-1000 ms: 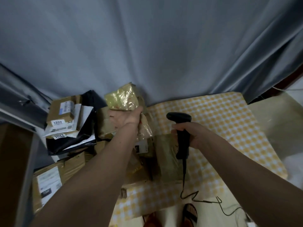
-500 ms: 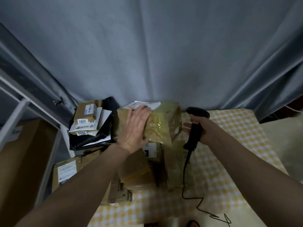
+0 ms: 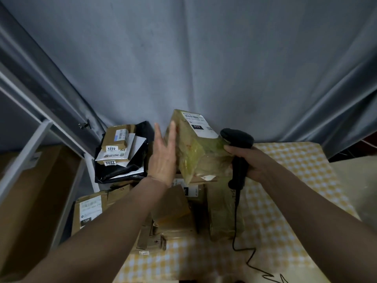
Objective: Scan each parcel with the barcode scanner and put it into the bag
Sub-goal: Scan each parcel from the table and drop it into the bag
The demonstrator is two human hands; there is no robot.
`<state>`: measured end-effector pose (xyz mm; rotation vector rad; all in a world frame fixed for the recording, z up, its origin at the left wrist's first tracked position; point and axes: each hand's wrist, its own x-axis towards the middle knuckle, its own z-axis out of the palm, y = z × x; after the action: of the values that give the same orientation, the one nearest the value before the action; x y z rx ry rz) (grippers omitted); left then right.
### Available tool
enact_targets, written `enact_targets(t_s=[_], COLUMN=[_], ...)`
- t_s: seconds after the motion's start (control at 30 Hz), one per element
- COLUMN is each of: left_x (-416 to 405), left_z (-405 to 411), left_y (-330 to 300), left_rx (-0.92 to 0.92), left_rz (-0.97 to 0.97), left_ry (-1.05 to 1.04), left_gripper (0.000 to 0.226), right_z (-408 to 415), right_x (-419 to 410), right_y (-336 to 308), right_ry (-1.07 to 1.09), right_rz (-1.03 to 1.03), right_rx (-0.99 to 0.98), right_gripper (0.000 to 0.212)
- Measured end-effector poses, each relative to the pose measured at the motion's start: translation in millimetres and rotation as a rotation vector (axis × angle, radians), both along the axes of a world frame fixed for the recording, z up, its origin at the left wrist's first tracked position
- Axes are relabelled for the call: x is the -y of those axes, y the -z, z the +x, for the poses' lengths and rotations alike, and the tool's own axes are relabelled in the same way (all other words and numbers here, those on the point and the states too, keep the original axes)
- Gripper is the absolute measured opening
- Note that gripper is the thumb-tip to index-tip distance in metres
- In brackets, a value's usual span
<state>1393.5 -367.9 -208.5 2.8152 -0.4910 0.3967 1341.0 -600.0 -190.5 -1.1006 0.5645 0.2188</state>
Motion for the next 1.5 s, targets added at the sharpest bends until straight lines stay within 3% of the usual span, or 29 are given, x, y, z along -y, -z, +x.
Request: enact_targets(t_s=[0.1,0.17,0.27,0.33,0.47,0.63,0.8,0.9,1.03,1.17,1.23,1.37,1.5], left_x=[2,5,17,23,29,25,12,4,0,-8,-10,-12,-13], left_z=[2,7,5,-1,-5,-6,-10,-8,-8,-7,-8,-10,-13], left_y=[2,-2,-16,-20,-15,-7,-8,-13,-16,-11,-10,-13,-15], left_rx=[-0.243,-0.474,-0.922,-1.065,-1.148,-1.128,-1.251,-1.278,-1.167,-1.029,-1.009,-0.962,-0.954], left_rz=[-0.160,-0.527,-1.264,-1.408,-1.373,-1.352,-1.298,-1.221,-1.062,-1.137,-1.166,-1.168,-1.169], left_ry=[-0.128,-0.228,-0.416,-0.426,-0.372,-0.399,-0.358,-0.270,-0.304,-0.337,-0.346,-0.321,-0.312], left_gripper=[0.065,0.037,0.024,0.020,0.052,0.048,0.049,0.063,0.049,0.095,0.105,0.110,0.099], right_z=[1,2,1,0,-6,-12,-11,-13,-13,-18,-21,-23,-27], right_x=[-1,-3,-7,-7,-10,-17,-17,-19,-27,-40,-46,-52,-51], right_y=[-2,-2,-2,-1,5,7,-1,-7,-21,-41,-47,-52,-53], right_ry=[-0.035,-0.090,-0.134,-0.111,-0.112,-0.154,-0.220,-0.253,-0.278,-0.287,-0.256,-0.234,-0.219], right_rz=[-0.054,-0.117,-0.228,-0.274,-0.299,-0.321,-0.379,-0.401,-0.471,-0.412,-0.405,-0.412,-0.390], right_rx=[0.050,0.065,0.049,0.029,0.030,0.028,0.047,0.080,0.127,0.216,0.235,0.227,0.231], right_gripper=[0.035,0.041,0.043,0.043,0.040,0.038,0.036,0.033,0.027,0.028,0.027,0.029,0.027])
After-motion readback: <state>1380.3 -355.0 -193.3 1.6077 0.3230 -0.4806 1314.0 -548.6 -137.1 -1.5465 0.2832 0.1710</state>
